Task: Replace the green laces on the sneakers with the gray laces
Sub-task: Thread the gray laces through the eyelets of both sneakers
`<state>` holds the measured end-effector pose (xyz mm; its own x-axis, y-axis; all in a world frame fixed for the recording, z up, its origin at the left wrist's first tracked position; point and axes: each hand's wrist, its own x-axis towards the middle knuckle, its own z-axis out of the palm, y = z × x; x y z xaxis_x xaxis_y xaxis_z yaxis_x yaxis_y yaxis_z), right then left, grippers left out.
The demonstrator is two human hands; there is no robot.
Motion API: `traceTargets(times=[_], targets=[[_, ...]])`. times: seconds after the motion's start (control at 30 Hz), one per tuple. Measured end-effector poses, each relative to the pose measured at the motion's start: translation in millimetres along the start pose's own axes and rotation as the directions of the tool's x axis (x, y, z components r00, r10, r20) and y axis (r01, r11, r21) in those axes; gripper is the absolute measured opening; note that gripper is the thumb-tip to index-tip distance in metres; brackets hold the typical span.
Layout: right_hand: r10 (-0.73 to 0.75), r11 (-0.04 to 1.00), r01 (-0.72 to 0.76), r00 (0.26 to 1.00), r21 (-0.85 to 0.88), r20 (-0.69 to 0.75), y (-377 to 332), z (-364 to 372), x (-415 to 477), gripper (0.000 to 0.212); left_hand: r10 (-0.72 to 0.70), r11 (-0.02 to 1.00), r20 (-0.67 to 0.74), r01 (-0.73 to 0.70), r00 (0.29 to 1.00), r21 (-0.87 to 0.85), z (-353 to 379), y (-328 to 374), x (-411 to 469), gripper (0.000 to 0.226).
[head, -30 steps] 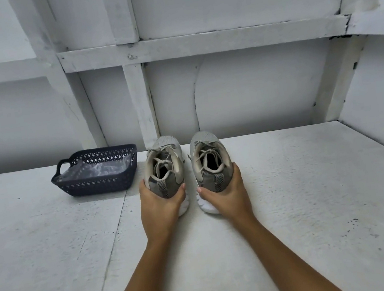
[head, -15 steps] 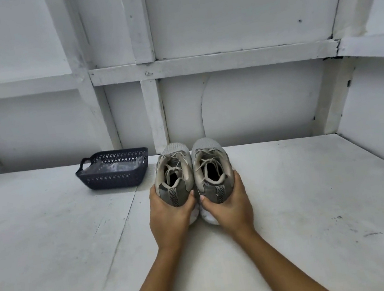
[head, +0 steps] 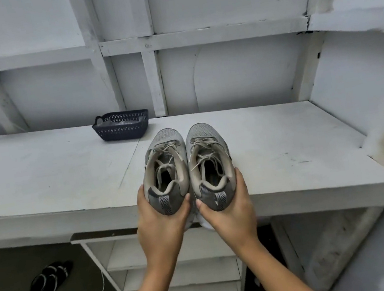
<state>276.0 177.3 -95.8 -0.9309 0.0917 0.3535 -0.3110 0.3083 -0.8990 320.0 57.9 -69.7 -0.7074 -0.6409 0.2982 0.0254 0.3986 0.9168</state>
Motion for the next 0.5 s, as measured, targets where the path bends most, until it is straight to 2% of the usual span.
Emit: traceTargets(times=[0.33, 0.5], targets=[[0.084, 0.996, -0.084, 0.996, -0.034, -0.002, -26, -13, -143, 0.110, -0.068, 0.997, 0.049, 0.070, 0.996, -0.022, -92, -28, -95, 0.097], [0.106, 0.994, -0.106, 0.994, 0.020, 0.017, -24, -7, -222, 0.108, -0.133, 0.991, 0.023, 0.134, 0.991, -0.030, -139, -63, -146, 0.099]])
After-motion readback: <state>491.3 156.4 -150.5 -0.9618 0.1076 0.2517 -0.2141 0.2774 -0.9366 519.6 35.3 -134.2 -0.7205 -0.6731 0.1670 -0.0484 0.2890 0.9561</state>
